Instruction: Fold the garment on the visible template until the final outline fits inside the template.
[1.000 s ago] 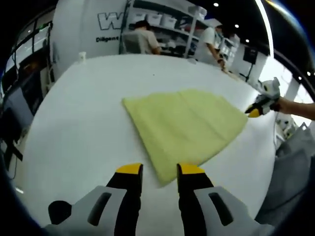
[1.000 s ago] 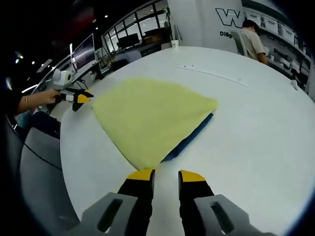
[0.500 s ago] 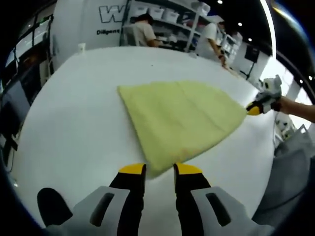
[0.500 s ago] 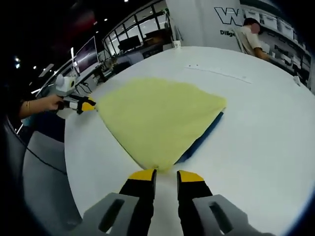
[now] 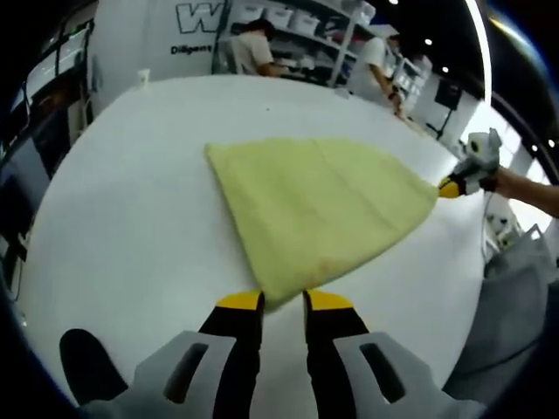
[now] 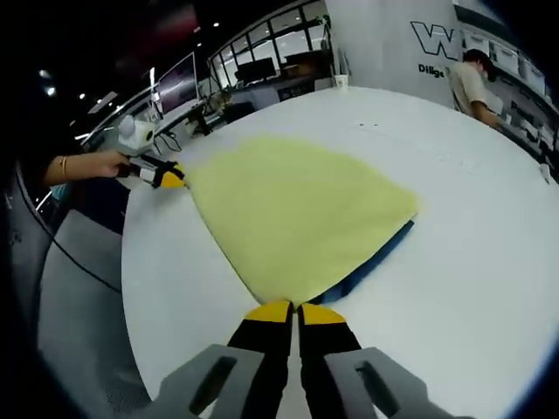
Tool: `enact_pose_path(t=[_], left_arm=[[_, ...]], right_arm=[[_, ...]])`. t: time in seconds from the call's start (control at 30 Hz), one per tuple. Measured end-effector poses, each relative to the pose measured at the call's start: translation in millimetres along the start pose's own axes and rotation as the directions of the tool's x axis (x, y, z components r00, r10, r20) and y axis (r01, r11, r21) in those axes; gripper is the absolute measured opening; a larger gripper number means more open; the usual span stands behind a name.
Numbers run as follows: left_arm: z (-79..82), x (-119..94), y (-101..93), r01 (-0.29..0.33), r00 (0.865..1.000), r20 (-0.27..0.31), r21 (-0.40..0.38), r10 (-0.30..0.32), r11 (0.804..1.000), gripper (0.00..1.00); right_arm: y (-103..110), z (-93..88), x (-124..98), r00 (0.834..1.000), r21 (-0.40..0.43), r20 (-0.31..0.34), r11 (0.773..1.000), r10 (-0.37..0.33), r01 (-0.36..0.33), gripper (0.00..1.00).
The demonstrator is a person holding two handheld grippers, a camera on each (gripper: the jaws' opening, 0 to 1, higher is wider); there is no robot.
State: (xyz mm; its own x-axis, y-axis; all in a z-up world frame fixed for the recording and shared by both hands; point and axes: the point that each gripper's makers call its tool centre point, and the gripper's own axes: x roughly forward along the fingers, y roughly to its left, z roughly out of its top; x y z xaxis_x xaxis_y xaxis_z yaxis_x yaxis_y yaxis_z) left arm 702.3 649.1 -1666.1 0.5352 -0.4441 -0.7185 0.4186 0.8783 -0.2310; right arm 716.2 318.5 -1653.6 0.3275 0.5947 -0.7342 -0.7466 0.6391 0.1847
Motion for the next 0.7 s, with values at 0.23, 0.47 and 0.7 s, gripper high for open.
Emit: enact_pose_path(t=[0.23, 0.47, 0.7], left_arm=[[-0.5, 0.2, 6.0, 0.016, 1.000, -0.010, 0.007, -0.016, 1.000, 0.10], [-4.3, 1.2, 12.8, 0.011, 0.999, -0.038, 0.035, -0.010, 0.999, 0.08], [-4.7, 2.0, 11.3, 0.014, 0.999, -0.039, 0.044, -0.012, 0.999, 0.05]], right_arm=[[1.0, -14.7, -2.8, 0.990, -0.112, -0.127, 0.991, 0.054, -0.068, 0.00], [1.8, -33.6, -4.7, 0.980, -0.089, -0.182, 0.991, 0.085, -0.103, 0.00], [8.1, -40.2, -6.4, 0.980, -0.069, -0.180, 0.993, 0.083, -0.097, 0.00]])
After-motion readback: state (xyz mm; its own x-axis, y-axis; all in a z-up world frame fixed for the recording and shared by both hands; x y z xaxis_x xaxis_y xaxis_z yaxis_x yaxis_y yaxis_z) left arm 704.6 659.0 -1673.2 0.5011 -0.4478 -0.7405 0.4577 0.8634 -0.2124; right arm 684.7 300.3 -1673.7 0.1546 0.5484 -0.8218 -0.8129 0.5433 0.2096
